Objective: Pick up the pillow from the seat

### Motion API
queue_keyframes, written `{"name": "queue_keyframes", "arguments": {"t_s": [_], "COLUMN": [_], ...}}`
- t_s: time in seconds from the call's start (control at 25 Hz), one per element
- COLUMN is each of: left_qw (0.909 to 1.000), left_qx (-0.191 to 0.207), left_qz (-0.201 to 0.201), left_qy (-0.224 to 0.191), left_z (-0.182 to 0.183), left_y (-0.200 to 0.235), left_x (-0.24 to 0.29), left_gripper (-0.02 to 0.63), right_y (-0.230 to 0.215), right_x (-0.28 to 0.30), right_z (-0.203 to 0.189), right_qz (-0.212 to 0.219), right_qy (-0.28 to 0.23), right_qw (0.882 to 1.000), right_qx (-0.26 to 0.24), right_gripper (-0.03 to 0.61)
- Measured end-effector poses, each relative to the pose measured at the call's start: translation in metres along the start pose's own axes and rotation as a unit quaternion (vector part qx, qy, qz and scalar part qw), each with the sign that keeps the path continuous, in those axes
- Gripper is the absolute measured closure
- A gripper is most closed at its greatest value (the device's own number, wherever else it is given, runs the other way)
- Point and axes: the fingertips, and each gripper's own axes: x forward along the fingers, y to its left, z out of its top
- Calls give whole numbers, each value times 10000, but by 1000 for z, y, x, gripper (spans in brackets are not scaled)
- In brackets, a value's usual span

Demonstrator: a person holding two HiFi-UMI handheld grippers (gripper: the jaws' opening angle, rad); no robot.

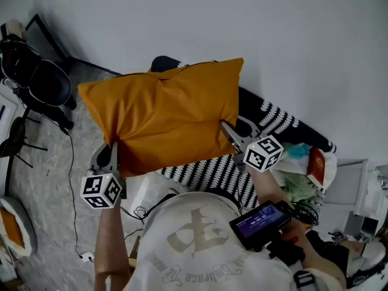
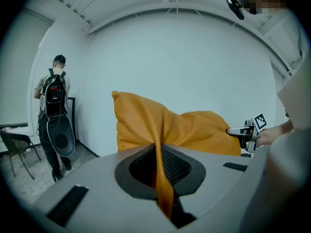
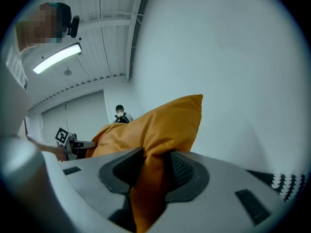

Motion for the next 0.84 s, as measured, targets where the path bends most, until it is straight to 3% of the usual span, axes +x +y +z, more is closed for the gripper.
{"name": "queue_keyframes", "arguments": {"t_s": [0.24,0.84], "left_qw": [9998,9989], "left_qx": [79,192], "left_qz": [-147,-389], "left_qy": [-69,-169], "left_z": [16,17], "left_y": [-10,-19], "left_x": [11,-4], "left_gripper": [591,592], "right_y": [-5,15], "right_x": [-12,-45], "right_z": [17,15], "right_qz": [-123,-400], "right_qy": [-162,-355], "right_qw": [9998,9986], "right_qx": [19,14], "right_gripper": [420,420]}}
